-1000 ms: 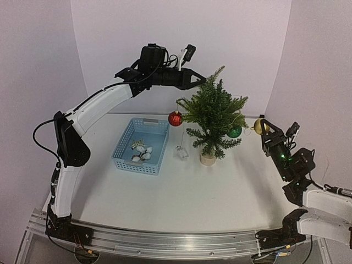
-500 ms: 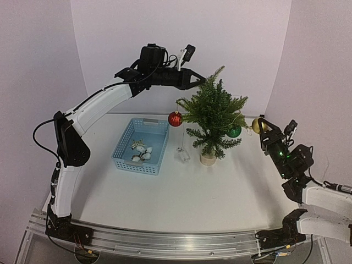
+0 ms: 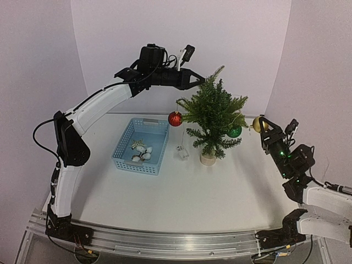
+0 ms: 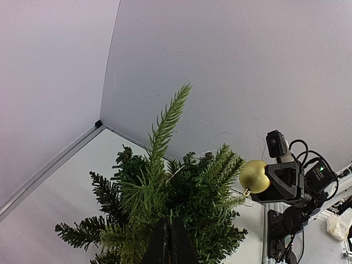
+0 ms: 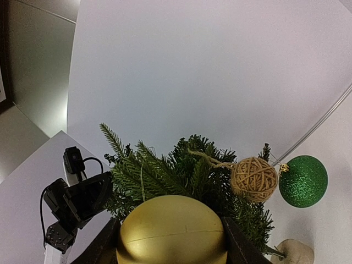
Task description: Decorate the small christmas tree
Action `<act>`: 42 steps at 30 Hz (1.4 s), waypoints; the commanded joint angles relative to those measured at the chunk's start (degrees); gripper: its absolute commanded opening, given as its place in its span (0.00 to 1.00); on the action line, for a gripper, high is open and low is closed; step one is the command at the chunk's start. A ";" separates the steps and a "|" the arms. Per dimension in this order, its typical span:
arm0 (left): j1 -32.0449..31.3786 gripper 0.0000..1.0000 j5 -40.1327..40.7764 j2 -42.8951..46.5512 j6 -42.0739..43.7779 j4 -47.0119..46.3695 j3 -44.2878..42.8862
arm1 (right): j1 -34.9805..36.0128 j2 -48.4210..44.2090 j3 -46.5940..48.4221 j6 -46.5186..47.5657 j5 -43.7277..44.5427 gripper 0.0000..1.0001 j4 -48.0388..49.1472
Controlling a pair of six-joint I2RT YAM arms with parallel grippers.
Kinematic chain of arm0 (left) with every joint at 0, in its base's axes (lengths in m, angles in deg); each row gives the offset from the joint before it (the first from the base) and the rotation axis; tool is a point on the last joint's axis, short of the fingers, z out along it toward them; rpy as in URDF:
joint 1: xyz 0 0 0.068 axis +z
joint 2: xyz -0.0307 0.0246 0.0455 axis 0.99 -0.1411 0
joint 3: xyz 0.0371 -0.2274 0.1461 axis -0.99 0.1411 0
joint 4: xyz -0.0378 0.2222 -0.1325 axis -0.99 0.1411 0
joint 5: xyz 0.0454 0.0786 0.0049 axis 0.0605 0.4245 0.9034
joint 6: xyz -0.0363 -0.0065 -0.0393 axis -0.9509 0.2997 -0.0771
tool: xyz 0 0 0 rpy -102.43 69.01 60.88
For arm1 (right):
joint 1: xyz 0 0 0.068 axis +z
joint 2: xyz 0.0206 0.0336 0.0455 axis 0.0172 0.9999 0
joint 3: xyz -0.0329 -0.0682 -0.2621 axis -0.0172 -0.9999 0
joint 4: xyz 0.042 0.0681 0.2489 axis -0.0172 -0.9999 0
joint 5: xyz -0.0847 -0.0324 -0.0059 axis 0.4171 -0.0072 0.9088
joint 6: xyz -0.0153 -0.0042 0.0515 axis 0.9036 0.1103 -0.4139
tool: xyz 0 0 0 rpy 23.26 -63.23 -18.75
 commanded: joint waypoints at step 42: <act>0.05 0.00 -0.90 0.38 -0.07 2.65 0.90 | -0.19 2.00 5.25 -1.51 -3.20 0.00 0.95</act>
